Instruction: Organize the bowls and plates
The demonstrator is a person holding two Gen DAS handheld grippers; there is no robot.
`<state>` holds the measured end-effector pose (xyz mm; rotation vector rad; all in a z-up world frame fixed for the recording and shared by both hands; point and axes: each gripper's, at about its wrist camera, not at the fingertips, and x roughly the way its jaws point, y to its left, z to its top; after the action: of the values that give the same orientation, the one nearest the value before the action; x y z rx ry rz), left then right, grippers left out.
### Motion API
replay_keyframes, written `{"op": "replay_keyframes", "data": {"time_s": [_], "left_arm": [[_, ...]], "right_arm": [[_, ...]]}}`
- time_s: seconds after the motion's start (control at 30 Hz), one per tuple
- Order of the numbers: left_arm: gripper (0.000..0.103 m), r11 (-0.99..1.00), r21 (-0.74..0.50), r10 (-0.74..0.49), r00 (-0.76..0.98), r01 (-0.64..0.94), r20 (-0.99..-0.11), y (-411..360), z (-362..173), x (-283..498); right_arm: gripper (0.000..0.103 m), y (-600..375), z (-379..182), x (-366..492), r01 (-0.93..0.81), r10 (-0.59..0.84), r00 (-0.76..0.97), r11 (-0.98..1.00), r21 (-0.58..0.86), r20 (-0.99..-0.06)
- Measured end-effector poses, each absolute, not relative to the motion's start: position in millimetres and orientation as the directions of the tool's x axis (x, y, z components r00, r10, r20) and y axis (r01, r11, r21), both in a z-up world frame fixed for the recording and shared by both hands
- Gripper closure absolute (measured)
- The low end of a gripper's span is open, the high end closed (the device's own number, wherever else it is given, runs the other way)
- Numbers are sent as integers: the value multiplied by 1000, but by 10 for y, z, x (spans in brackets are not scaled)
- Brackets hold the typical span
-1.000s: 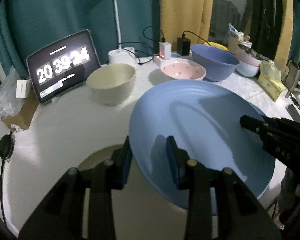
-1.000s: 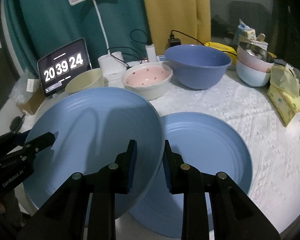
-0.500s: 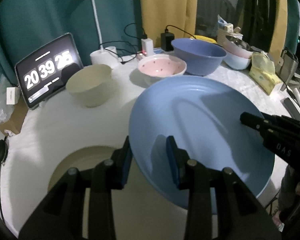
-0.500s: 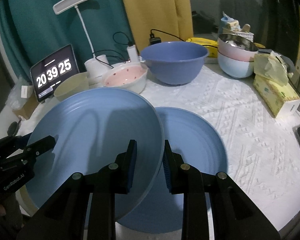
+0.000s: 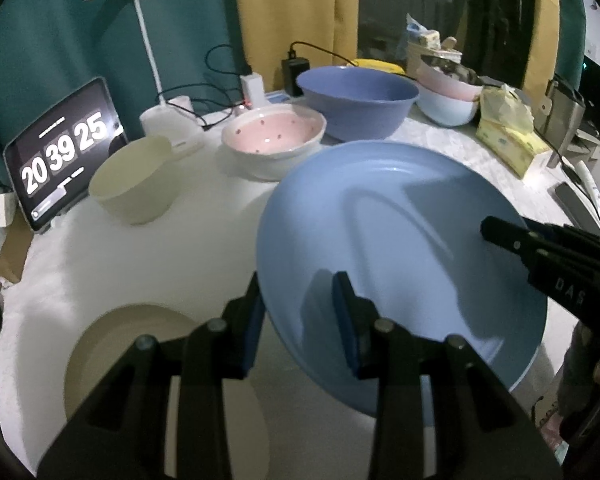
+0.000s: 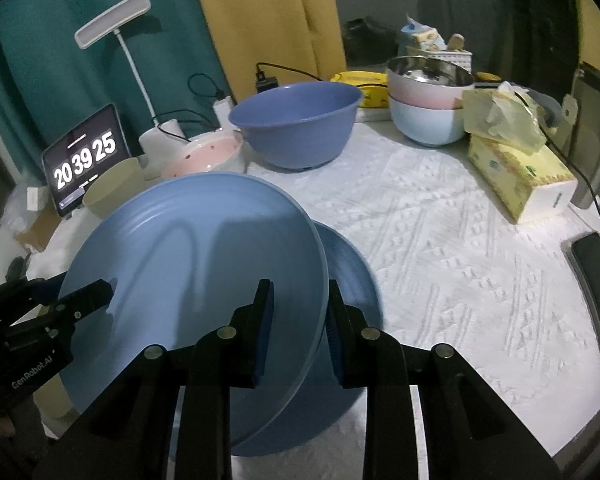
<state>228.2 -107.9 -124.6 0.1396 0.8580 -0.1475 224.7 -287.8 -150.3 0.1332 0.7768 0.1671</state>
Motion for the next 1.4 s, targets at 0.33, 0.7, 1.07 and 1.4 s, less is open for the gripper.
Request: {"op": "replay_keyframes", "data": {"time_s": [0.33,0.7,1.07,1.4], "left_arm": [[68,975,80,-71,627,209,-776,-1239,-1389,2350],[67,962,122,-46,583,245,-811,-1362,-1617,2456],[67,959,144,-30,592,244,-805,-1384,-1621,2454],[67,968,125,-29,589,220,-808,-1313,-1592,2419]], "right_arm": [[76,-3037,-1594,2253,-72,189,692,978,193,-697],[76,-3133,-1686,2308,-48,170,683,981,189,-710],[73,-3085,-1710,2321,-51,146,690,987,153,-709],[48,-2965,-1757,2326,-85,147,678,989,122,-720]]}}
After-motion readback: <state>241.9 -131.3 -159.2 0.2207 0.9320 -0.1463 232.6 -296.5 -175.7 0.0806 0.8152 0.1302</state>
